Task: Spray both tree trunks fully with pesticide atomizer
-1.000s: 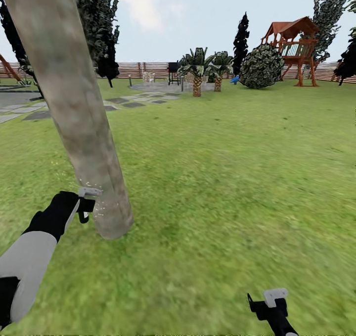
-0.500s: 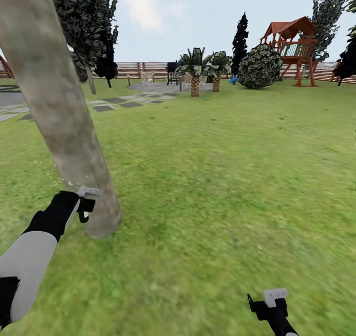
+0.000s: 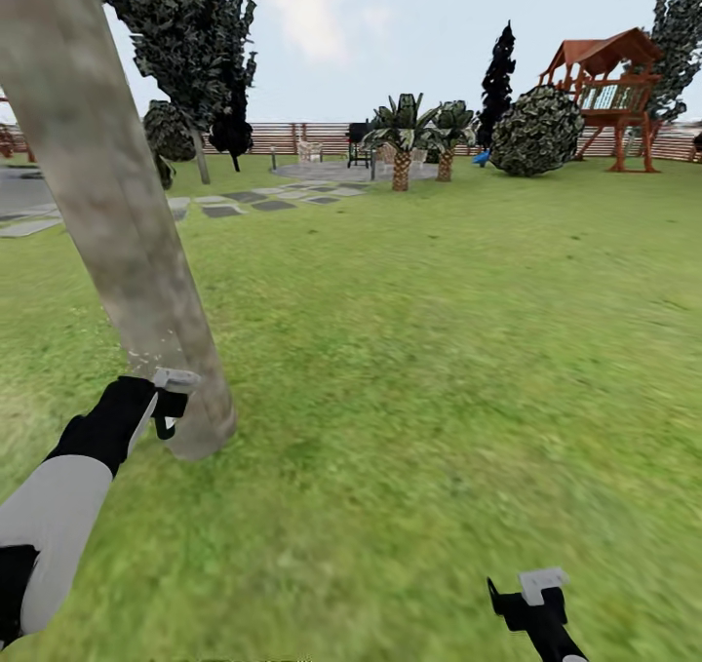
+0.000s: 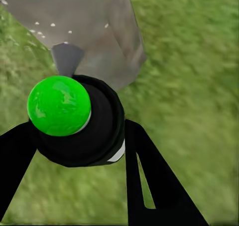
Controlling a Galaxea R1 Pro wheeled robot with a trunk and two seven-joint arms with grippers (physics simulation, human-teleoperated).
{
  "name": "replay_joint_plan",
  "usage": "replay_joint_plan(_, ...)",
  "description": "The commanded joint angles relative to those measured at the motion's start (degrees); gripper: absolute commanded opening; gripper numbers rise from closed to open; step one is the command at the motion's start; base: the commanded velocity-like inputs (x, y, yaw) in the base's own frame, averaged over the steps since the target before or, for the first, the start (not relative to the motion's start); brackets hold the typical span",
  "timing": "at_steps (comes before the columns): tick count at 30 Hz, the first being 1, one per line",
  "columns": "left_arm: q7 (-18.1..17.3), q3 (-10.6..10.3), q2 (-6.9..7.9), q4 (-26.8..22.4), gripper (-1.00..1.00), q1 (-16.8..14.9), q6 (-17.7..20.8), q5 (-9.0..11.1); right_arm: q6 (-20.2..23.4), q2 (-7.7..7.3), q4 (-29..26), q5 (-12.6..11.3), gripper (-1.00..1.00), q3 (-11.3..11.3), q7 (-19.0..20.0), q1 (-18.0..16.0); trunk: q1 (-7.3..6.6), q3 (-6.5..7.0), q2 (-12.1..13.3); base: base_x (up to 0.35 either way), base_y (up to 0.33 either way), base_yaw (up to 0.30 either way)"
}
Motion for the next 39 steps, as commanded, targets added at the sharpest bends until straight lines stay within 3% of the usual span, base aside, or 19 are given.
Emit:
replay_joint_plan(1, 0.0, 0.8, 0.01, 0.0, -1.0, 0.0, 0.0, -0.1, 0.0, 0.0, 0.0, 0.0, 1.0, 0.0, 0.0, 0.0, 0.0, 0.0, 0.0, 0.049, -0.272, 0.276)
replay_joint_plan(5, 0.1, 2.4, 0.09, 0.0, -1.0, 0.0, 0.0, -0.2, 0.0, 0.0, 0.0, 0.0, 1.0, 0.0, 0.0, 0.0, 0.0, 0.0, 0.0, 0.187, -0.214, 0.133)
replay_joint_plan(9, 0.4, 4.1, 1.15, 0.2, -1.0, 0.4, -0.1, -0.4, 0.0, 0.0, 0.1, 0.0, 1.0, 0.0, 0.0, 0.0, 0.0, 0.0, 0.0, 0.315, -0.051, 0.005)
replay_joint_plan(13, 0.6, 4.5, 0.94, 0.5, -1.0, 0.4, -0.1, -0.5, 0.0, 0.0, 0.1, 0.0, 1.0, 0.0, 0.0, 0.0, 0.0, 0.0, 0.0, 0.319, -0.002, 0.0)
replay_joint_plan(22, 3.0, 4.8, 0.93, 1.0, -1.0, 8.0, -0.6, -0.2, 0.0, 0.0, 0.0, 0.0, 1.0, 0.0, 0.0, 0.0, 0.0, 0.0, 0.0, 0.042, 0.0, 0.117)
replay_joint_plan(25, 3.3, 7.2, 1.04, 0.6, -1.0, 9.3, -0.8, -0.2, 0.0, 0.0, 0.0, 0.0, 1.0, 0.1, 0.0, 0.0, 0.0, 0.0, 0.0, 0.0, 0.0, 0.275)
replay_joint_plan(27, 4.0, 7.7, 1.03, 0.4, -1.0, 9.4, -0.8, -0.2, 0.0, 0.0, 0.0, 0.0, 1.0, 0.1, 0.0, 0.0, 0.0, 0.0, 0.0, 0.0, 0.0, 0.277)
replay_joint_plan(30, 7.7, 7.9, -0.2, 0.9, -1.0, 9.6, -1.0, 0.0, 0.0, 0.0, 0.0, 0.0, 1.0, 0.0, 0.0, 0.0, 0.0, 0.0, 0.0, 0.0, 0.0, 0.138)
replay_joint_plan(33, 8.8, 7.8, -1.55, 0.8, -1.0, 9.9, -1.1, 0.0, 0.0, 0.0, 0.0, 0.0, 1.0, 0.1, 0.0, 0.0, 0.0, 0.0, 0.0, 0.0, 0.0, 0.017)
replay_joint_plan(37, 9.0, 7.8, -1.83, 1.1, -1.0, 10.0, -1.2, 0.0, 0.0, 0.0, 0.1, 0.0, 1.0, 0.0, 0.0, 0.0, 0.0, 0.0, 0.0, 0.0, -0.032, 0.001)
replay_joint_plan(39, 9.1, 7.9, -1.74, 1.5, -1.0, 11.0, -3.4, -0.1, 0.0, 0.0, 0.2, 0.0, 1.0, 0.1, 0.0, 0.0, 0.0, 0.0, 0.0, 0.0, -0.216, 0.0)
